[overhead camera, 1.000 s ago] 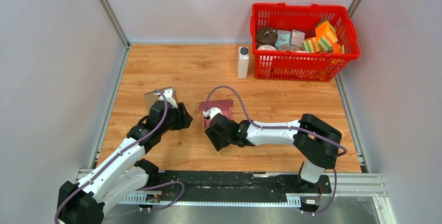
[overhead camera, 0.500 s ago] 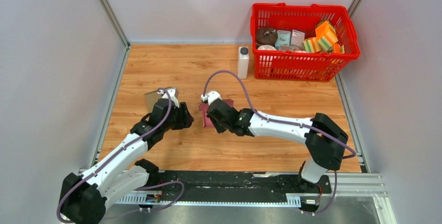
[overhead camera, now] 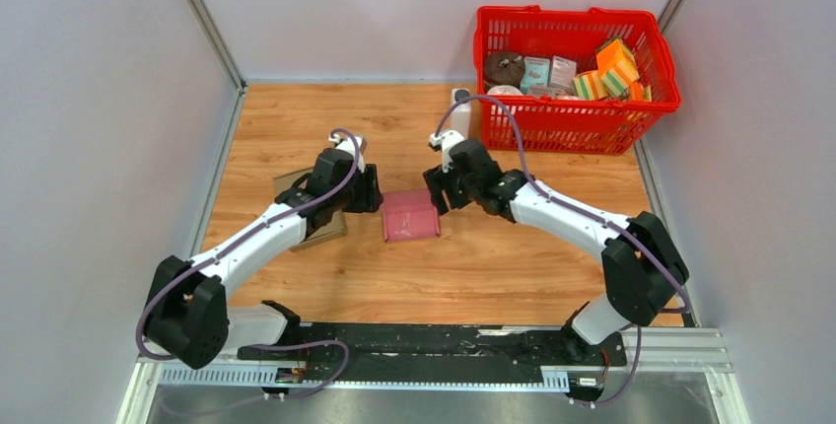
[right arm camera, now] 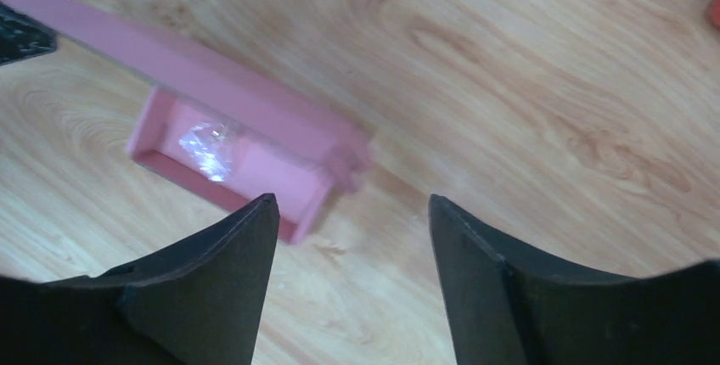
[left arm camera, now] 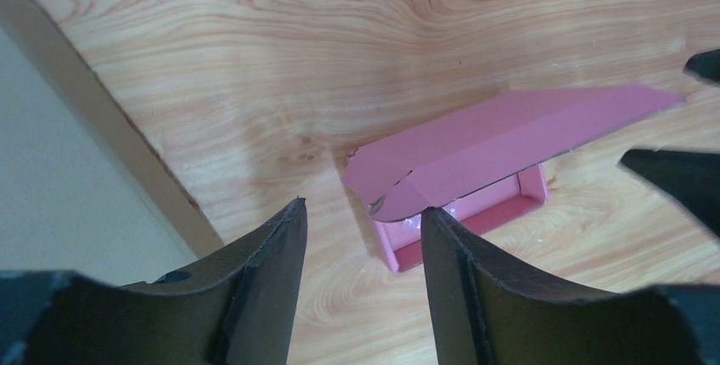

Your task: Fold the paper box

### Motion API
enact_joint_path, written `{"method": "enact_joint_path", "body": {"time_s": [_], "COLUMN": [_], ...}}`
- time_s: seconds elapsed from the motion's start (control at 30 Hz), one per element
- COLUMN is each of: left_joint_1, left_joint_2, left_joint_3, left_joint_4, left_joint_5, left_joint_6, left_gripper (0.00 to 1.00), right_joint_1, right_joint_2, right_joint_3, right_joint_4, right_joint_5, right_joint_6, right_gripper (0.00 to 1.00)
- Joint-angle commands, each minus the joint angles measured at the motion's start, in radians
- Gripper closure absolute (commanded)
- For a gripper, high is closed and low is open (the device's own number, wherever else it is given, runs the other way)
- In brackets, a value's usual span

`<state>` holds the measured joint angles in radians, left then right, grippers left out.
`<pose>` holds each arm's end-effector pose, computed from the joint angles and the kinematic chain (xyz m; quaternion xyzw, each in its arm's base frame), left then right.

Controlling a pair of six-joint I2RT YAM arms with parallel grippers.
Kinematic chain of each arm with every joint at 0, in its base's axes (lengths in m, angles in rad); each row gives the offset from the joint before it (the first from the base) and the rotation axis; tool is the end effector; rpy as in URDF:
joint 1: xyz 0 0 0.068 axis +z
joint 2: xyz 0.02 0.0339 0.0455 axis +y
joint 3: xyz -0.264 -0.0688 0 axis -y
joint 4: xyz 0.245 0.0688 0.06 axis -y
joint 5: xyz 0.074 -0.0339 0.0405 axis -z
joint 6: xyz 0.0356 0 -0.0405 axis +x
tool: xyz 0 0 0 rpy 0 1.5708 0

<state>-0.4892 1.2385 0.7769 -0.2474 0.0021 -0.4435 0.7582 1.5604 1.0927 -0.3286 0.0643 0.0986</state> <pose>0.2322 -0.1237 0.2363 0.0212 0.9083 -0.1887 0.3727 0.2481 0.2318 0.2423 -0.2882 0.8795 0.1297 0.3557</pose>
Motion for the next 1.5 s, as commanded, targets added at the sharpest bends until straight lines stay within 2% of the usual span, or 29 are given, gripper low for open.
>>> {"method": "enact_joint_path", "body": {"time_s": [0.0,0.17,0.23,0.3,0.4,0.57,0.67,0.77,0.87,0.97,1.1,1.2,1.27,1.47], "left_joint_1": [0.003,0.003,0.003,0.003,0.003,0.003,0.003,0.003,0.003,0.003,0.003,0.003,0.003,-0.02], "left_joint_2": [0.061,0.082,0.09,0.11,0.124,0.141,0.141,0.142,0.148,0.148,0.139,0.144,0.151,0.162], "left_joint_3": [0.059,0.053,0.053,0.056,0.056,0.056,0.058,0.059,0.067,0.068,0.061,0.062,0.059,0.065], "left_joint_4": [0.03,0.052,0.056,0.066,0.085,0.1,0.099,0.1,0.097,0.118,0.143,0.145,0.154,0.169], "left_joint_5": [0.009,0.029,0.032,0.045,0.055,0.068,0.065,0.067,0.07,0.111,0.125,0.116,0.124,0.081], "left_joint_6": [0.094,0.095,0.098,0.1,0.092,0.086,0.092,0.103,0.126,0.16,0.158,0.157,0.157,0.137], "left_gripper": [0.43,0.46,0.46,0.47,0.53,0.6,0.57,0.53,0.5,0.49,0.66,0.69,0.71,0.86], "right_joint_1": [-0.094,-0.118,-0.119,-0.119,-0.119,-0.117,-0.118,-0.117,-0.117,-0.117,-0.119,-0.117,-0.115,-0.091], "right_joint_2": [-0.039,0.013,0.047,0.062,0.069,0.059,0.05,0.059,0.061,0.061,0.061,0.064,0.064,0.064], "right_joint_3": [-0.054,-0.045,-0.031,-0.021,-0.02,-0.027,-0.04,-0.03,-0.031,-0.031,-0.031,-0.03,-0.028,-0.007], "right_joint_4": [0.151,0.237,0.244,0.249,0.252,0.209,0.209,0.189,0.191,0.192,0.195,0.192,0.191,0.177], "right_joint_5": [-0.231,-0.319,-0.339,-0.342,-0.324,-0.227,-0.215,-0.21,-0.219,-0.251,-0.254,-0.259,-0.254,-0.196], "right_joint_6": [-0.083,-0.122,-0.122,-0.106,-0.105,-0.077,-0.071,-0.074,-0.08,-0.088,-0.085,-0.079,-0.074,-0.03], "right_gripper": [0.31,0.31,0.37,0.48,0.57,0.6,0.56,0.56,0.58,0.64,0.72,0.81,0.83,0.96]}}
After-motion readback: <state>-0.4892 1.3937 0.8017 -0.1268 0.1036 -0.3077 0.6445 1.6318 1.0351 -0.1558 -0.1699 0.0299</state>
